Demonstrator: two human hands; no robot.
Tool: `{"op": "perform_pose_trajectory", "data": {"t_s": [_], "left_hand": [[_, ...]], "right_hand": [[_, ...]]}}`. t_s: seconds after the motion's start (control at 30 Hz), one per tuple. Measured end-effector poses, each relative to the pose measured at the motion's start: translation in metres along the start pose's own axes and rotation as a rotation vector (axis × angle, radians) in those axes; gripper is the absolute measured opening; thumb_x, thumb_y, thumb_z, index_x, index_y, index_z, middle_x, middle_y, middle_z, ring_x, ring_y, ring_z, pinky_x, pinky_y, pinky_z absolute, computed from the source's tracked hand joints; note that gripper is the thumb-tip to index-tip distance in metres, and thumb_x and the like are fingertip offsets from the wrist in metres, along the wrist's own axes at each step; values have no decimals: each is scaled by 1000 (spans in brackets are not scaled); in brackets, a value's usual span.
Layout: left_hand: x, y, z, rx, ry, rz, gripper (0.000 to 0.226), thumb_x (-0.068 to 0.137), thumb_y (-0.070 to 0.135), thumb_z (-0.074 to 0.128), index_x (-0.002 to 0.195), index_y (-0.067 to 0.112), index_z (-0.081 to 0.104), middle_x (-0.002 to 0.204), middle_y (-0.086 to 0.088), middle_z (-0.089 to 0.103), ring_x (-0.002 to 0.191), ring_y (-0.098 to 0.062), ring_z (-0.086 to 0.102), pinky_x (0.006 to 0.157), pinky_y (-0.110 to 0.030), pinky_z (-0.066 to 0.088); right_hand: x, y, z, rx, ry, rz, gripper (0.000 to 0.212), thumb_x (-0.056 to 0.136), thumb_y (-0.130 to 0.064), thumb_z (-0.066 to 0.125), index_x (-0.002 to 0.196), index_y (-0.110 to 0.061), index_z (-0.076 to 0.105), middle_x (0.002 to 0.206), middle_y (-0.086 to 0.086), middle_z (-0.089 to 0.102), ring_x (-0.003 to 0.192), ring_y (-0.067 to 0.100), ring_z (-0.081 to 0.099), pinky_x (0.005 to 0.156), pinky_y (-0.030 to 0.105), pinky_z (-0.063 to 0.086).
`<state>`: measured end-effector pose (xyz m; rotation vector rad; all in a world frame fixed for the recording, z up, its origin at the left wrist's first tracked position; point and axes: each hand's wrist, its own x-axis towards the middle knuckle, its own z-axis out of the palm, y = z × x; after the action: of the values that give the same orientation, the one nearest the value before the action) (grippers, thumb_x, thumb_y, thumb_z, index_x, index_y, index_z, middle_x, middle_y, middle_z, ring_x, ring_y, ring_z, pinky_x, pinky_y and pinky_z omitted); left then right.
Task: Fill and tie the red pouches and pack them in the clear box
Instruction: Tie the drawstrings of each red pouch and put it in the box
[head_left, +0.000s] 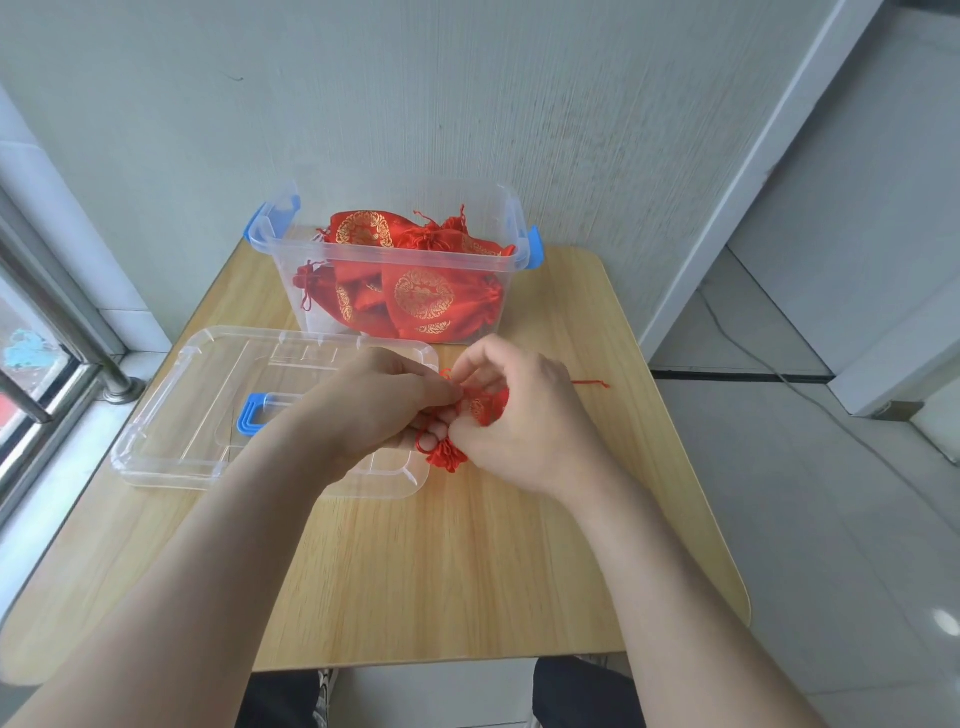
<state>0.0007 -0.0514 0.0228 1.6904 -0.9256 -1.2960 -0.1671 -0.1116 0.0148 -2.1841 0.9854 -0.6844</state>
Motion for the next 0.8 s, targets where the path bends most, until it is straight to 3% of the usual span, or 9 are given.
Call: {"op": "perform_pose_trajectory", "data": {"t_s": [0.1, 0.23, 0.37, 0.43, 0.5, 0.57, 0.63, 0.7, 0.8], "left_hand": [[0, 1, 1, 5, 2, -16, 18, 96, 14, 72, 91, -1, 81, 80, -14, 71, 69, -21, 61, 67, -28, 56], [1, 0, 0, -3, 2, -29, 18, 93, 13, 74, 91, -3, 81, 76, -13, 66, 67, -20, 57, 68, -29, 53], [2, 0, -1, -119, -19, -77, 17, 92, 0, 64, 92, -15, 72, 77, -20, 64, 72, -27, 59, 70, -33, 55], [2, 1, -2, -153, -20, -72, 17, 88, -6, 61, 95, -20, 69, 83, -24, 65, 75, -28, 60, 72, -32, 56], [2, 1, -3, -109, 18, -17, 24, 79, -9, 66, 100, -19, 70, 92, -23, 69, 78, -28, 63, 77, -32, 59], [1, -1, -4, -13, 132, 19, 36, 69, -7, 78, 105, -3, 72, 105, -17, 75, 88, -31, 73, 84, -38, 63], [0, -2, -4, 125, 293, 69, 38, 71, -2, 87, 101, 13, 70, 109, -6, 73, 96, -23, 73, 76, -33, 58], [1, -4, -2, 239, 385, 185, 25, 76, 5, 89, 89, 16, 71, 99, 1, 76, 79, -10, 74, 62, -22, 53], [2, -4, 2, 388, 440, 355, 18, 82, 5, 84, 77, 19, 76, 77, 7, 77, 64, -2, 72, 58, -18, 56]], "right_hand": [[-4, 1, -1, -69, -15, -46, 25, 83, -28, 81, 107, -29, 77, 85, -22, 72, 84, -8, 67, 76, 9, 50], [-1, 3, -1, -59, -6, -82, 21, 86, -25, 86, 106, -27, 83, 86, -19, 75, 80, -5, 67, 76, 12, 50], [2, 6, 4, -273, -34, -151, 7, 94, -19, 78, 95, -23, 84, 84, -3, 63, 80, 16, 62, 73, 41, 55], [2, 7, 6, -364, -46, -165, 11, 99, -19, 72, 97, -21, 83, 87, 0, 60, 83, 22, 61, 72, 45, 54], [2, 6, 5, -376, -40, -151, 14, 101, -20, 69, 99, -22, 82, 89, -1, 60, 84, 21, 60, 73, 42, 53], [2, 6, 3, -289, -22, -94, 16, 102, -19, 67, 96, -21, 82, 89, -5, 64, 84, 15, 60, 75, 35, 51], [1, 6, 0, -172, -12, -8, 16, 102, -18, 68, 95, -19, 83, 82, -17, 69, 78, 3, 62, 71, 20, 46], [0, 7, -2, -18, -35, 107, 17, 104, -18, 66, 97, -19, 82, 63, -28, 64, 63, -8, 59, 57, 8, 38], [-1, 7, 0, 267, -69, 286, 20, 107, -23, 63, 96, -24, 80, 62, -23, 64, 60, -5, 57, 61, 13, 44]]}}
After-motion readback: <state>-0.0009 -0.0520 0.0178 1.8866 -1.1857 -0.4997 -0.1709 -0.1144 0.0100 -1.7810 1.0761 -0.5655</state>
